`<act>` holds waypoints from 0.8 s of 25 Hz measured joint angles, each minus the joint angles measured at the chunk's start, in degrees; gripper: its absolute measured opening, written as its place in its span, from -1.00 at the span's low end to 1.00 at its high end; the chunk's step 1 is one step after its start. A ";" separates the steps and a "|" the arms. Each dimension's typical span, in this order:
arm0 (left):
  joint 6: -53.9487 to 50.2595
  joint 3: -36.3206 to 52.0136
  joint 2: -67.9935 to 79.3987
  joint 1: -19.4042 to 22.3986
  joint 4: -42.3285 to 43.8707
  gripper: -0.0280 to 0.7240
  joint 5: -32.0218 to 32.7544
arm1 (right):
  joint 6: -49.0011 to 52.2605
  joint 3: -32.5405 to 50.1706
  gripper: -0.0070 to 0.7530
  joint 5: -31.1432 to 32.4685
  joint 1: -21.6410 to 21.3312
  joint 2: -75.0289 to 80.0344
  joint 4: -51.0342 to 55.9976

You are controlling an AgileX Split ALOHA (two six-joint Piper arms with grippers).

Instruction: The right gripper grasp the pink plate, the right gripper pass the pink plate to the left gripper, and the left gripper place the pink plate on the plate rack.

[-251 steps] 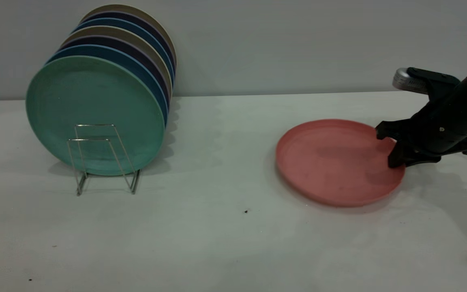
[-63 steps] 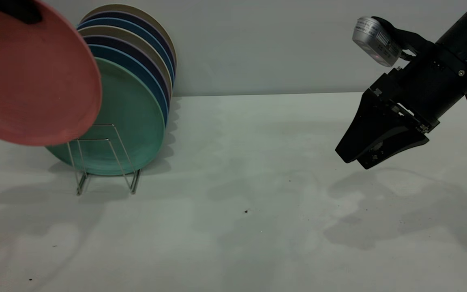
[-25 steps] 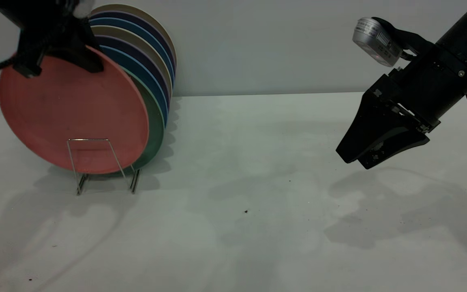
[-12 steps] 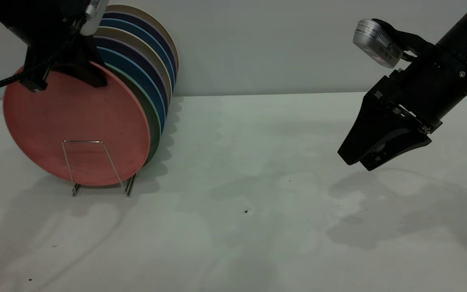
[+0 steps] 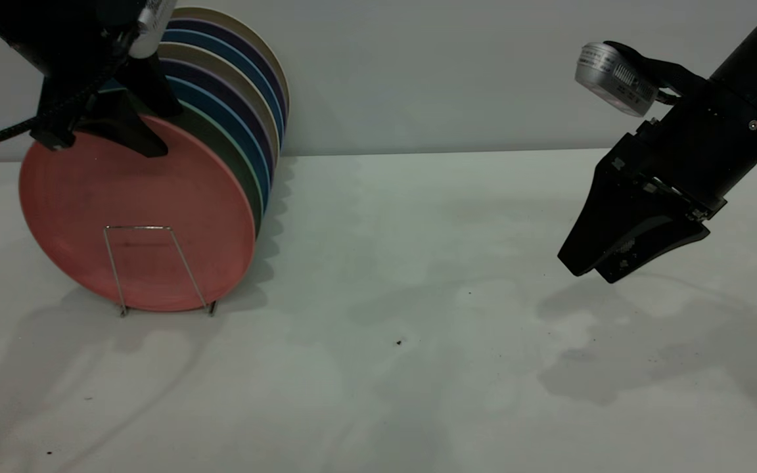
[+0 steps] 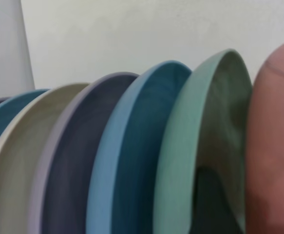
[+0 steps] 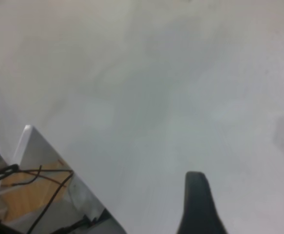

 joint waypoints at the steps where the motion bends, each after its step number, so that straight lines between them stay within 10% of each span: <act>1: 0.00 0.00 -0.45 0.00 0.00 0.38 0.00 | 0.00 0.00 0.40 -0.46 0.00 0.00 0.00; 13: -4.89 0.00 -9.89 0.00 3.53 0.39 7.13 | 1.01 0.00 0.40 -5.58 0.00 0.00 -0.05; 20: -43.01 0.00 -16.41 0.00 5.89 0.26 7.51 | 3.70 0.00 0.40 -6.01 0.00 0.00 -2.83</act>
